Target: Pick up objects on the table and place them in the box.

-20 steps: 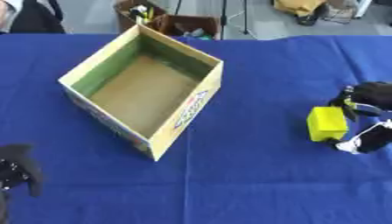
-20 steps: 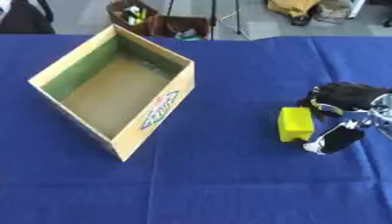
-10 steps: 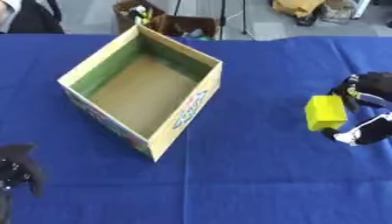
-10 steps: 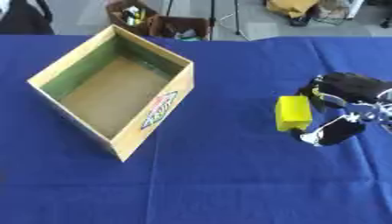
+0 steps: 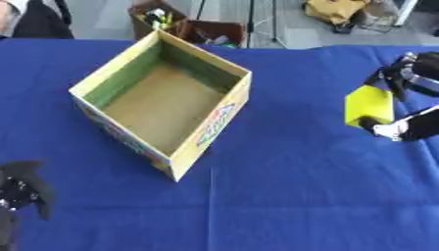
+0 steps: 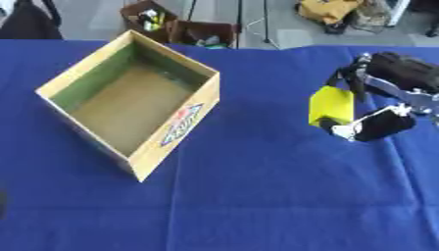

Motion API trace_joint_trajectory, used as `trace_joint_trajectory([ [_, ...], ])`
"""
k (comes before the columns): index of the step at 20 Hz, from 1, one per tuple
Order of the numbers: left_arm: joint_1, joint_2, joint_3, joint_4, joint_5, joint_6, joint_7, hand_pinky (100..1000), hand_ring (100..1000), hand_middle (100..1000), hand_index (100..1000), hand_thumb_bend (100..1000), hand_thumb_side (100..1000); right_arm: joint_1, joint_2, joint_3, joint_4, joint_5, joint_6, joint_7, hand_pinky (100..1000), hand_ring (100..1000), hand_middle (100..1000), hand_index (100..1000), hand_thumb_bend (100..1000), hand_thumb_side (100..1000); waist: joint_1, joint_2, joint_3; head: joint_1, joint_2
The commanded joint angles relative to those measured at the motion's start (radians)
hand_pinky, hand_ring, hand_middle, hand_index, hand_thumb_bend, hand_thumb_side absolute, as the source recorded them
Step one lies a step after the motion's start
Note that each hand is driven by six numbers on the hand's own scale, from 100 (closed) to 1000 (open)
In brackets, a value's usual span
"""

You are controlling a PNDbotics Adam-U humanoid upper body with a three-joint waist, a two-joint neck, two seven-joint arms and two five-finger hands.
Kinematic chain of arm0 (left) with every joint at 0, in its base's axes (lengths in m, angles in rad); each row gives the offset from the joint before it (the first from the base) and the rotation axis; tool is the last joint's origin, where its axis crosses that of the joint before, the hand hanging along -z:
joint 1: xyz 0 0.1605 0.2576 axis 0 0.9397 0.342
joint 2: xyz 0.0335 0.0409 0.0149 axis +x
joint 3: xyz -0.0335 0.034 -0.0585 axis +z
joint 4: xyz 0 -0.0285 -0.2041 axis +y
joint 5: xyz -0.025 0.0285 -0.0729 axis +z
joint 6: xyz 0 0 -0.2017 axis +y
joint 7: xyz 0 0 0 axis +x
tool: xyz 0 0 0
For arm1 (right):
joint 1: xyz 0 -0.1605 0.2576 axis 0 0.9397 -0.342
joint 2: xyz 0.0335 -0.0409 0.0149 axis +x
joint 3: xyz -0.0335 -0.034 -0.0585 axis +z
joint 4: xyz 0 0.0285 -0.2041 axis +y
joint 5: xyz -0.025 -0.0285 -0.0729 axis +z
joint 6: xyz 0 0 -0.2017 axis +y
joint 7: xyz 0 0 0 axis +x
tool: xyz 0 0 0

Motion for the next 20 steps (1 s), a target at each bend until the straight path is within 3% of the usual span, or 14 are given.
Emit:
trace_joint_trajectory([
  [1,-0.005,0.012,-0.004,-0.019,0.003,0.003,-0.002,227,383,397,654,100,997,-0.051,-0.042,-0.02,-0.045,-0.038,0.007,-0.014,531,509,274,391,100,435,-0.004,-0.03,0.003,0.002,0.0],
  [8,-0.003,0.016,-0.011,-0.019,0.006,0.005,-0.011,228,384,397,655,100,998,-0.247,0.016,0.039,-0.049,-0.073,0.021,0.019,529,502,268,383,100,415,-0.017,-0.037,0.027,-0.006,-0.003],
  [20,-0.018,0.019,-0.022,-0.019,0.01,0.006,-0.025,229,385,395,655,100,1000,-0.522,0.204,0.158,0.109,-0.03,0.039,0.065,523,495,263,377,100,417,-0.052,-0.021,0.091,-0.038,-0.036],
])
